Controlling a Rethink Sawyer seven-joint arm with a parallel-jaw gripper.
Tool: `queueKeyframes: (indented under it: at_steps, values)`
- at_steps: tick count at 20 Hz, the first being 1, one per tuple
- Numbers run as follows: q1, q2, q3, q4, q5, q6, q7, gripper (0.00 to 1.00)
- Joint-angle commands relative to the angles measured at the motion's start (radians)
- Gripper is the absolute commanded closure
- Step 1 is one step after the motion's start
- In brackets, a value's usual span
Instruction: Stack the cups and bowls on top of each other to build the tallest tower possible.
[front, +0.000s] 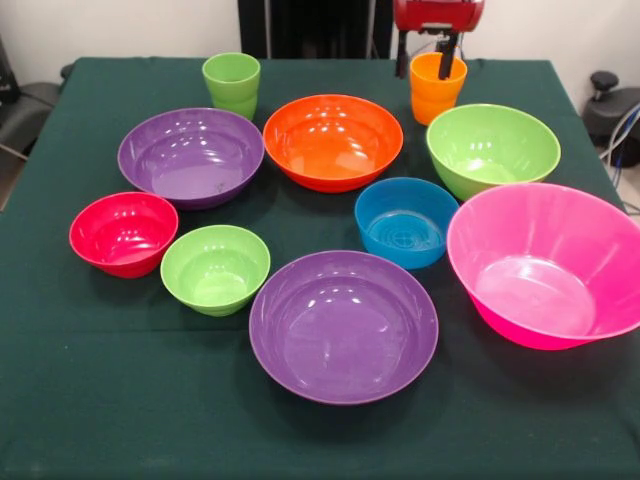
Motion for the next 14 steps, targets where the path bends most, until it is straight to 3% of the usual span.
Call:
queueKeyframes:
  at_steps: [1, 5, 9, 14]
  values:
    - [0.057, -0.054, -0.05, -0.065, 0.086, 0.105, 0.223, 0.0]
    - [0.091, -0.046, -0.107, -0.068, 0.114, 0.113, 0.266, 0.0]
    - [0.079, -0.018, -0.091, -0.086, 0.117, 0.091, 0.265, 0.0]
    - [0.039, 0.029, -0.046, -0.132, 0.046, 0.098, 0.186, 0.0]
